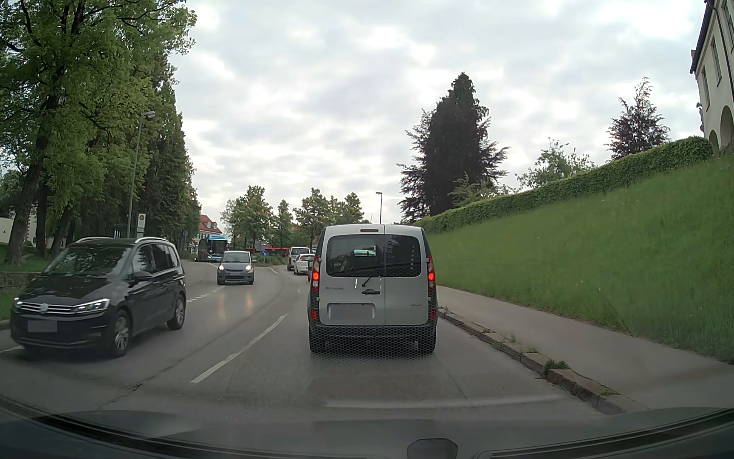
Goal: Follow the waypoints while adhering to traffic rules and regulations
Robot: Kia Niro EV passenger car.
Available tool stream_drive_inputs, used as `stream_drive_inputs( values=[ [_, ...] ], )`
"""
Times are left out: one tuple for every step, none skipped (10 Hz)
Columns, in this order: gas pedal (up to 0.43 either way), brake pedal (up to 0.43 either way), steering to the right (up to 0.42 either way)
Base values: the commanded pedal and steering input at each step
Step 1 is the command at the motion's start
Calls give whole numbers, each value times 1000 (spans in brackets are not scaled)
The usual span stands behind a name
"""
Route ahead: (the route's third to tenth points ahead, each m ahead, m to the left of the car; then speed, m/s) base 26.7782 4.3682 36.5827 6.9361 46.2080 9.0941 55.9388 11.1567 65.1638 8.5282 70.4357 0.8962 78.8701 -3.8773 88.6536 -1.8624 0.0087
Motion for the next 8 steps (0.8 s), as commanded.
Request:
stream_drive_inputs(
  values=[
    [228, 0, -41],
    [248, 0, -41],
    [268, 0, -41],
    [299, 0, -41],
    [311, 0, -41],
    [331, 0, -41],
    [331, 0, -41],
    [331, 0, -41]
  ],
)
